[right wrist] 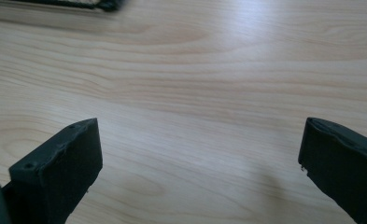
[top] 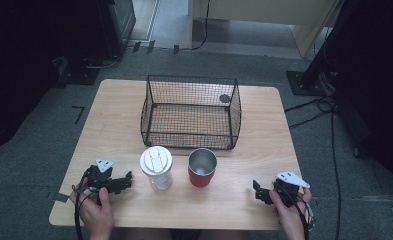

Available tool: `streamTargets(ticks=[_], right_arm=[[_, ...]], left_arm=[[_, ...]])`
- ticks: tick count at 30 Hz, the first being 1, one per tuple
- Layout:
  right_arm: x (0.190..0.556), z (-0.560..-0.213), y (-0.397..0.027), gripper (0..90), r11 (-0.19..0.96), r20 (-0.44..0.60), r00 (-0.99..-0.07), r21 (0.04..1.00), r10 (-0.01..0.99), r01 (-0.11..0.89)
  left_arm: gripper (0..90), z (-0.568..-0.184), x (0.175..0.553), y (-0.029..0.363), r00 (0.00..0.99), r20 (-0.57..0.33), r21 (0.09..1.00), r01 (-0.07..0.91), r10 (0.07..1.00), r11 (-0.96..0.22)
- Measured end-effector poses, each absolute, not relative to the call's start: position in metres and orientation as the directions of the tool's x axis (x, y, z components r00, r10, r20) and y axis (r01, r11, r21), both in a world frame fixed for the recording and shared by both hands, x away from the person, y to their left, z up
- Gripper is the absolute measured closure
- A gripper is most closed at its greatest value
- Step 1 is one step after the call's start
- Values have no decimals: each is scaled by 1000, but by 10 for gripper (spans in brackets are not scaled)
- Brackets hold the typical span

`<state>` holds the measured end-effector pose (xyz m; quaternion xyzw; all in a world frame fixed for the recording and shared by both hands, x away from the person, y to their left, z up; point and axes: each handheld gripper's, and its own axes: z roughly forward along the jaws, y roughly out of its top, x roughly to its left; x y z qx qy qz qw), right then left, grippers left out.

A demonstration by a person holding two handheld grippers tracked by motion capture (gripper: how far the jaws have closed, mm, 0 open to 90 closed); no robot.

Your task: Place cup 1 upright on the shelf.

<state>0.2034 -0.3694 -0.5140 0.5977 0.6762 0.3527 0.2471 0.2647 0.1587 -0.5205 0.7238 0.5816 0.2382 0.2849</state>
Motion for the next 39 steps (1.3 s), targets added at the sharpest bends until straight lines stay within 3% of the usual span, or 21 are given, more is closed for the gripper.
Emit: streamTargets(ticks=[10, 39], right_arm=[[200, -504, -341, 11, 74, 111, -267, 798, 957, 598], [186, -484, -277, 67, 134, 133, -437, 838, 890, 529]], left_arm=[[1, -520, 265, 159, 210, 14, 689, 706, 978, -162], [1, -520, 265, 159, 210, 14, 689, 706, 978, -162]])
